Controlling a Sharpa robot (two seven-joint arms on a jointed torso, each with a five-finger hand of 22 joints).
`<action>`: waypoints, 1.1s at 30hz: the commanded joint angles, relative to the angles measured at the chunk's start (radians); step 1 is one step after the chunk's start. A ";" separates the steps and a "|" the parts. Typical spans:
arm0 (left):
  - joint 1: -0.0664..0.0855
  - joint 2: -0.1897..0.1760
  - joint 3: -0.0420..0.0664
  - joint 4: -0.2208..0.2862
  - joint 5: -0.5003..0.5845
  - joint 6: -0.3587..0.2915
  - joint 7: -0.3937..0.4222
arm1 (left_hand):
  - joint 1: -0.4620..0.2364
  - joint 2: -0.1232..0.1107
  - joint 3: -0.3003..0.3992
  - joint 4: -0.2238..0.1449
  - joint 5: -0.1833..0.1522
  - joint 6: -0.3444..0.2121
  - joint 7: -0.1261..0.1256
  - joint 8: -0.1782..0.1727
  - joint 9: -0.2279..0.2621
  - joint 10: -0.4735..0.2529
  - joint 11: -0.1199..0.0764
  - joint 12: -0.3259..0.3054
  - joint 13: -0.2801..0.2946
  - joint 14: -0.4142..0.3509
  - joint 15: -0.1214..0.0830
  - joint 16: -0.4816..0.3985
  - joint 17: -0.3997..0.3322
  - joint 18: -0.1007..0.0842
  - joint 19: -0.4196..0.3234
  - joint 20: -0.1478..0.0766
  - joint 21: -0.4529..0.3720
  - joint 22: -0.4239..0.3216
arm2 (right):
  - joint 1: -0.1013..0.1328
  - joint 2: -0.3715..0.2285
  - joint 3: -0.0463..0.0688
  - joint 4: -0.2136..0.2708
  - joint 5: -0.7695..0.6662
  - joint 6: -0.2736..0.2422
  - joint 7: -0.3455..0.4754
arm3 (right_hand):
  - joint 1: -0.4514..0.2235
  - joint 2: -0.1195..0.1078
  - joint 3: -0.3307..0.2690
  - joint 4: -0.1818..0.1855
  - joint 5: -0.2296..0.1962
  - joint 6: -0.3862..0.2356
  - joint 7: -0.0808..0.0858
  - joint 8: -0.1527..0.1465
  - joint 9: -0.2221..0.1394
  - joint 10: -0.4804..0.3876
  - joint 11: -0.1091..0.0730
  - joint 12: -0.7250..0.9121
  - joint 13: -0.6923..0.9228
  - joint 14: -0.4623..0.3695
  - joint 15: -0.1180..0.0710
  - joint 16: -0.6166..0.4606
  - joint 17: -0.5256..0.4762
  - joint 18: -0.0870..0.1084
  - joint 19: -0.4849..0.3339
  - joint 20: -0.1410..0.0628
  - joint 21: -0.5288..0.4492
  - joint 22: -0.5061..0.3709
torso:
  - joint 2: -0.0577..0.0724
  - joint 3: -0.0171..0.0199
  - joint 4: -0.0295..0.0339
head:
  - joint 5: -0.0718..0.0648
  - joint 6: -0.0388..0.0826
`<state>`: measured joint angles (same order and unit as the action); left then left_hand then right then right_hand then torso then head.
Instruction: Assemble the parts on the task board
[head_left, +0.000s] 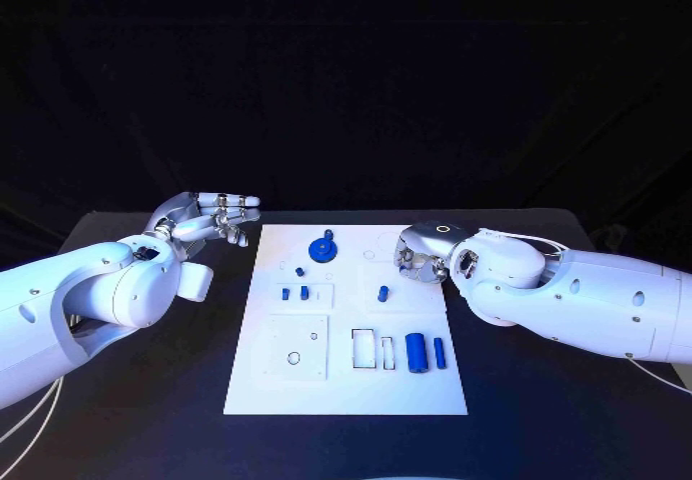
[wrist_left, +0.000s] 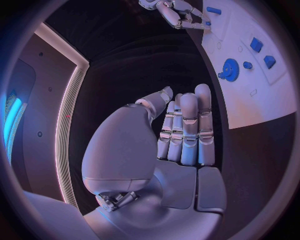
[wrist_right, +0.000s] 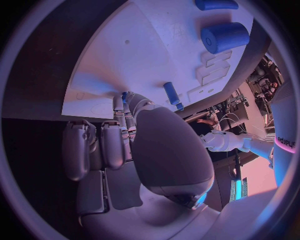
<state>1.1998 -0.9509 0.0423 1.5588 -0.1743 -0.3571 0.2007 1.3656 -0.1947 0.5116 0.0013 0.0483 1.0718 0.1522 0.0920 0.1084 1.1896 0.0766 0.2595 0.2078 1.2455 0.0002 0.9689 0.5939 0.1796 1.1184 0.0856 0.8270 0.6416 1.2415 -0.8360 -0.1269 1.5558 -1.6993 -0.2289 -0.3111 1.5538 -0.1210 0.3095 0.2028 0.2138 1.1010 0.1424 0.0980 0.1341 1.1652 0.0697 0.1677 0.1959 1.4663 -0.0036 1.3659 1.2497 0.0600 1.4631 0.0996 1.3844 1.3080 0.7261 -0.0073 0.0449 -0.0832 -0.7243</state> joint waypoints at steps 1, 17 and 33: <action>0.002 -0.001 0.001 0.001 0.012 0.005 0.003 | 0.000 0.008 -0.007 -0.001 0.003 -0.003 0.004 -0.004 -0.001 -0.008 0.000 0.006 0.001 -0.008 -0.002 -0.005 -0.002 0.005 0.007 0.001 -0.006 -0.002 | -0.005 0.000 -0.001 -0.001 -0.005 0.040 0.003 | -0.005 -0.017 0.011 -0.001 -0.003 0.009 -0.003 -0.004 0.001 0.009 0.001 -0.007 -0.003 0.044 -0.005 0.006 0.002 -0.019 0.018 -0.002 0.005 0.180 | 0.001 -0.0004 0.0002 | -0.001 -0.002; 0.002 -0.002 0.001 0.000 0.012 0.011 -0.020 | 0.008 0.012 -0.008 -0.008 0.003 -0.013 0.011 -0.008 -0.006 -0.022 0.005 0.011 0.004 -0.013 0.002 -0.016 -0.020 0.005 0.011 0.003 -0.015 -0.008 | -0.016 0.004 -0.001 -0.007 -0.004 0.061 -0.001 | -0.016 -0.025 0.078 -0.046 0.003 0.033 -0.006 -0.002 0.007 0.028 -0.002 -0.023 -0.016 0.043 -0.008 0.007 -0.001 -0.020 0.020 -0.006 0.011 0.187 | -0.001 -0.0007 0.0013 | 0.002 -0.006; 0.002 0.002 0.001 -0.003 0.012 0.020 -0.038 | 0.016 0.017 -0.006 -0.013 0.003 -0.018 0.015 -0.009 -0.009 -0.032 0.008 0.016 0.006 -0.021 0.004 -0.026 -0.034 0.005 0.012 0.004 -0.021 -0.013 | -0.021 -0.004 -0.001 0.010 -0.016 -0.046 0.000 | -0.034 -0.036 0.113 -0.077 0.007 0.038 -0.004 -0.007 0.009 0.037 -0.001 -0.035 -0.024 0.043 -0.007 0.009 -0.001 -0.021 0.023 -0.005 0.017 0.192 | -0.002 -0.0005 0.0012 | 0.003 -0.001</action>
<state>1.2000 -0.9519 0.0422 1.5550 -0.1676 -0.3547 0.1687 1.3774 -0.1829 0.5061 -0.0043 0.0483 1.0575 0.1660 0.0882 0.1010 1.1663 0.0857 0.2714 0.2128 1.2313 0.0072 0.9478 0.5610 0.1785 1.1220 0.0892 0.8110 0.6303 1.2251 -0.8393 -0.1244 1.5599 -1.7071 -0.2499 -0.3128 1.5226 -0.1520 0.4177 0.1250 0.2166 1.1344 0.1373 0.0937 0.1411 1.1942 0.0702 0.1367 0.1702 1.4663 -0.0037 1.3692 1.2492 0.0455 1.4629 0.0996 1.3965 1.3077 0.7250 -0.0078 0.0451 -0.0809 -0.7264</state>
